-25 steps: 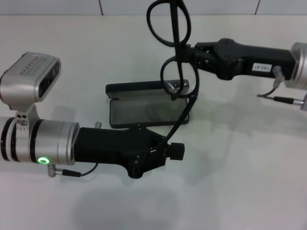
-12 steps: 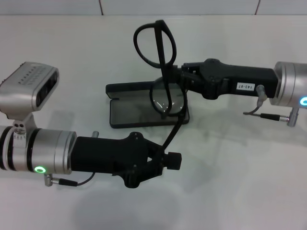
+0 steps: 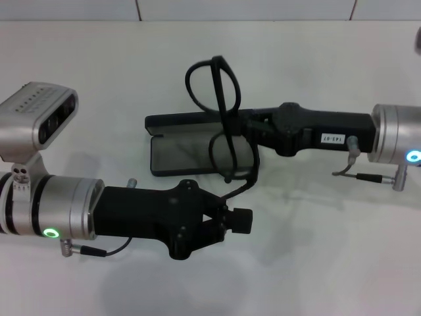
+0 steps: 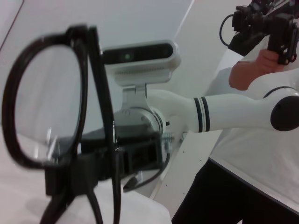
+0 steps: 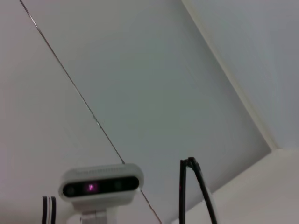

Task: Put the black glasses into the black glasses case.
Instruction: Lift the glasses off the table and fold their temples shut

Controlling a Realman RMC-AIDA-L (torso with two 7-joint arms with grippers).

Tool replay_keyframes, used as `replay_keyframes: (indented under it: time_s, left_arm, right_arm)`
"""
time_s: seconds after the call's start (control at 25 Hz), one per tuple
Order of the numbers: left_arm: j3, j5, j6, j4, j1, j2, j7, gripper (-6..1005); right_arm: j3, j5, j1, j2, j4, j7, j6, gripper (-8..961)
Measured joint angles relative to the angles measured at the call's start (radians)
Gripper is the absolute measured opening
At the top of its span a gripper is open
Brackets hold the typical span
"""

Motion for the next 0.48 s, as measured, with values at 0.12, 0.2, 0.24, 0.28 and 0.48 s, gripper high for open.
replay_keyframes:
  time_s: [0.12, 0.2, 0.24, 0.28, 0.48]
  left_arm:
    - [-0.001, -0.010, -0.002, -0.007, -0.001, -0.001, -0.003, 8]
    - [-0.002, -0.025, -0.009, -0.020, -0.003, 0.000, -0.003, 8]
    - [-0.002, -0.037, -0.014, -0.027, -0.003, 0.003, -0.003, 8]
    - [-0.003, -0.047, -0.020, -0.033, -0.004, 0.005, -0.002, 8]
    - [-0.026, -0.056, -0.039, -0.037, -0.004, 0.006, -0.007, 9]
  right_arm:
    - [-0.029, 0.006, -0.003, 0.000, 0.000, 0.000, 0.012, 85]
    - [-0.040, 0.006, -0.006, 0.000, 0.000, 0.000, 0.012, 85]
    - [-0.047, 0.007, -0.008, 0.000, -0.001, 0.000, 0.012, 85]
    - [-0.055, 0.007, -0.010, 0.000, -0.002, 0.000, 0.011, 85]
    - [-0.095, 0.008, -0.015, 0.000, -0.007, -0.002, 0.007, 85]
